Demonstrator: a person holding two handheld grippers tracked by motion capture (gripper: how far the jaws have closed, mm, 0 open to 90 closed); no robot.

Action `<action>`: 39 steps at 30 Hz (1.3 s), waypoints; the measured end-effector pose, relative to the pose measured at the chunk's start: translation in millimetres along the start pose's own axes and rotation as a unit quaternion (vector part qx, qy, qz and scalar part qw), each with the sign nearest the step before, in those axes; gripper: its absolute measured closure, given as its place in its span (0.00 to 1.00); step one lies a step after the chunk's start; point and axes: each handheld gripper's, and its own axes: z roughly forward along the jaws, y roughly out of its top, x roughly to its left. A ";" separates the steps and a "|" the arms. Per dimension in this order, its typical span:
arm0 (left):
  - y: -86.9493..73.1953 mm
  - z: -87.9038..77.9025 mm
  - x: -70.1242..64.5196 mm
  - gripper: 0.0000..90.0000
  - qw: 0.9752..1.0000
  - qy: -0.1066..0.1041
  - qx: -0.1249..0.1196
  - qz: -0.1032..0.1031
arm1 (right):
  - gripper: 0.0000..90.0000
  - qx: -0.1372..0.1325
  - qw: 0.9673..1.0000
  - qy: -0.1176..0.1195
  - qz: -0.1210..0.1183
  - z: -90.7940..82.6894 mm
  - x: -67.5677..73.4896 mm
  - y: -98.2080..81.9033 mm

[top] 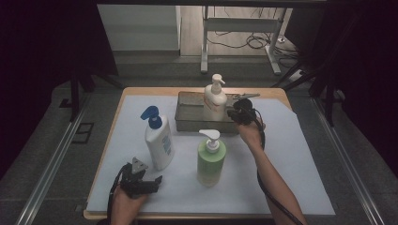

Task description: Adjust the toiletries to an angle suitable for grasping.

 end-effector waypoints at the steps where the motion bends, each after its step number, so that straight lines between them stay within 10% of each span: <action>1: 0.0 0.0 0.0 0.13 1.000 0.000 0.000 0.000 | 1.00 0.001 1.000 0.001 0.000 1.5 0.5 0.8; 39: 0.0 0.0 0.0 0.13 1.000 0.000 0.000 0.000 | 0.98 0.013 0.999 0.049 0.013 34.7 22.6 4.4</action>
